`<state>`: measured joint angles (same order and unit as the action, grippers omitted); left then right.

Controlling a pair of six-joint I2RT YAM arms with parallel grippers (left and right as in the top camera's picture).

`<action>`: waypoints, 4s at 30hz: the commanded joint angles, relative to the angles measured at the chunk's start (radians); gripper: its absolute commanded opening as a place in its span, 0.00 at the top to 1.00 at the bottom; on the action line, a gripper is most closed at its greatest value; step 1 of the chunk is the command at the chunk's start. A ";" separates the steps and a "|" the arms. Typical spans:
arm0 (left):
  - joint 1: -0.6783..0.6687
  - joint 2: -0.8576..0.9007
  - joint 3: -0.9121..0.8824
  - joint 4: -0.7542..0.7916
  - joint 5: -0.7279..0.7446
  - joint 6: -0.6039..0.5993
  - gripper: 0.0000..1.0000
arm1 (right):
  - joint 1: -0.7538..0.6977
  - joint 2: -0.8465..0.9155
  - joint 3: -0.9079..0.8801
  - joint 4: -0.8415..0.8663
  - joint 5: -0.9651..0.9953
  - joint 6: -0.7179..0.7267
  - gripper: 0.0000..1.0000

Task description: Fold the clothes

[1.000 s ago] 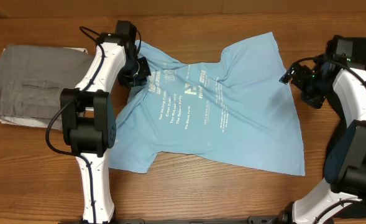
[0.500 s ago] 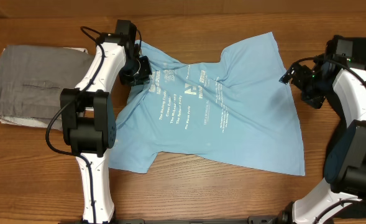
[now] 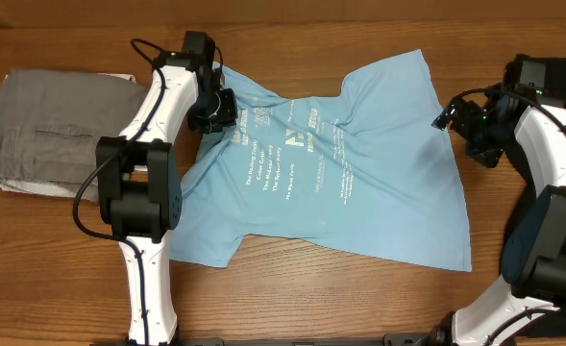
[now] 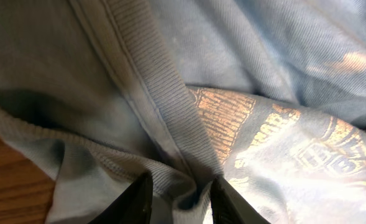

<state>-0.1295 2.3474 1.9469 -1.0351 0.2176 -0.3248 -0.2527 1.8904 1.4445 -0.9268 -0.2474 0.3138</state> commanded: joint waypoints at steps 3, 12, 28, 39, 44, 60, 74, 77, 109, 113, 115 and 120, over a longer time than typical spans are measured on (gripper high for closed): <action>-0.005 -0.021 0.002 -0.008 0.011 0.034 0.80 | 0.001 -0.008 0.014 0.003 -0.001 -0.007 0.00; 0.011 -0.040 0.002 -0.067 -0.133 0.033 0.96 | 0.001 -0.008 0.014 0.003 -0.001 -0.007 0.00; 0.116 -0.127 -0.024 -0.131 -0.357 0.002 0.96 | 0.001 -0.008 0.015 0.003 -0.001 -0.007 0.00; 0.150 -0.127 -0.136 -0.068 -0.550 -0.069 0.96 | 0.001 -0.008 0.015 0.003 -0.001 -0.007 0.00; 0.185 -0.127 -0.136 -0.055 -0.525 -0.045 0.78 | 0.001 -0.008 0.015 0.003 -0.001 -0.007 0.00; 0.111 -0.240 0.100 -0.225 -0.272 0.014 0.48 | 0.001 -0.008 0.015 0.003 -0.001 -0.007 0.00; 0.093 -0.240 -0.192 -0.319 -0.270 0.013 0.96 | 0.001 -0.008 0.015 0.003 -0.001 -0.007 0.00; 0.094 -0.240 -0.245 -0.332 -0.270 0.006 0.95 | 0.001 -0.008 0.015 0.003 -0.001 -0.007 0.00; 0.240 -0.735 -1.114 0.347 -0.328 -0.285 0.96 | 0.001 -0.008 0.015 0.003 -0.001 -0.007 0.00; 0.268 -0.648 -1.114 0.362 -0.280 -0.280 0.94 | 0.001 -0.008 0.015 0.003 -0.001 -0.007 0.00; 0.267 -0.579 -1.114 0.352 -0.237 -0.235 0.90 | 0.001 -0.008 0.015 0.003 -0.001 -0.007 0.00; 0.278 -0.510 -1.110 0.332 -0.242 -0.169 0.96 | 0.001 -0.008 0.015 0.003 -0.001 -0.007 0.00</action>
<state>0.1383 1.7142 0.8940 -0.7231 -0.0753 -0.5491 -0.2527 1.8904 1.4445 -0.9276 -0.2474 0.3138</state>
